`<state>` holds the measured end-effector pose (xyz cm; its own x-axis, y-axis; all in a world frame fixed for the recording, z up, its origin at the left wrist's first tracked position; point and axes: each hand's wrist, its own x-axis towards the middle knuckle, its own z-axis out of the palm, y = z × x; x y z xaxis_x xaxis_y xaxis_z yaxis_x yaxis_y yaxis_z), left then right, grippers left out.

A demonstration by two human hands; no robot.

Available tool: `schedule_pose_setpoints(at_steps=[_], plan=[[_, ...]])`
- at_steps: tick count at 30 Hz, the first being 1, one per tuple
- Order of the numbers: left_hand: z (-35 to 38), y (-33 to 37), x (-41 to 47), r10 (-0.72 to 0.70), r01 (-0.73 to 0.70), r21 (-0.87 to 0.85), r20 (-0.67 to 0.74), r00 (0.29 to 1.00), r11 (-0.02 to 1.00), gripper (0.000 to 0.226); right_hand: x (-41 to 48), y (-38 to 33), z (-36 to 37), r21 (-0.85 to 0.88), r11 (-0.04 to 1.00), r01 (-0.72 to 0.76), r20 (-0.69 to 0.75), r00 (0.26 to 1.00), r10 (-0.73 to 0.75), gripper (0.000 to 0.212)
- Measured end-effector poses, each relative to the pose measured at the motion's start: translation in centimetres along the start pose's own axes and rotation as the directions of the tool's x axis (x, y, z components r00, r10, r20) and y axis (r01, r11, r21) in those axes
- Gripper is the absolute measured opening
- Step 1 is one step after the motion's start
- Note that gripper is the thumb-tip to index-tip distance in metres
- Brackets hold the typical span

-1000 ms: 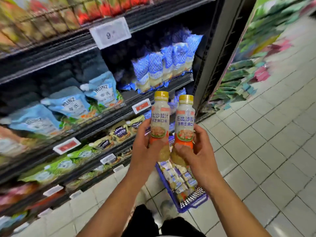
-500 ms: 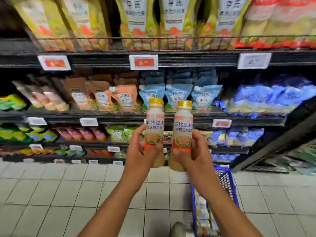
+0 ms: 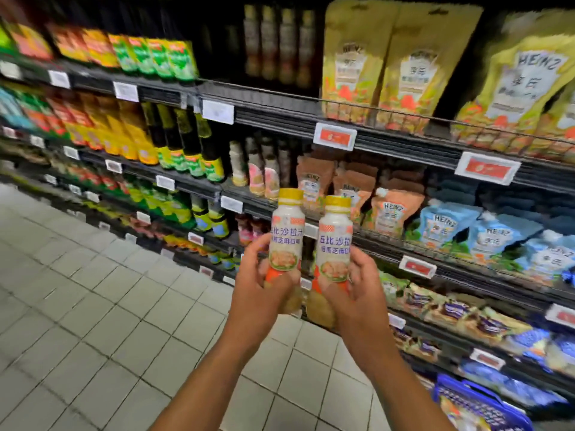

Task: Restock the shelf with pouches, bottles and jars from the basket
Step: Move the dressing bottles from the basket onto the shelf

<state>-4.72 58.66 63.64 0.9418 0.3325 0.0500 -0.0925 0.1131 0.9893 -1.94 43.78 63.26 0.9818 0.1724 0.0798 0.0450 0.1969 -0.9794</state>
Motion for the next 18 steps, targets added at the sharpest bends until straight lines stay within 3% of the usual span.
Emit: schedule_pose_setpoints(at_steps=[8, 18], plan=[[-7.8, 2.8, 2.2, 0.061, -0.063, -0.015, -0.098, 0.993, 0.998, 0.056, 2.7, 0.0, 8.8, 0.010, 1.000, 0.007, 0.082, 0.997, -0.008, 0.057], [-11.5, 4.4, 9.6, 0.143, -0.148, -0.033, -0.123, 0.982, 0.988, 0.058, 10.1, -1.1, 14.0, 0.029, 0.997, 0.074, 0.121, 0.990, -0.077, 0.049]])
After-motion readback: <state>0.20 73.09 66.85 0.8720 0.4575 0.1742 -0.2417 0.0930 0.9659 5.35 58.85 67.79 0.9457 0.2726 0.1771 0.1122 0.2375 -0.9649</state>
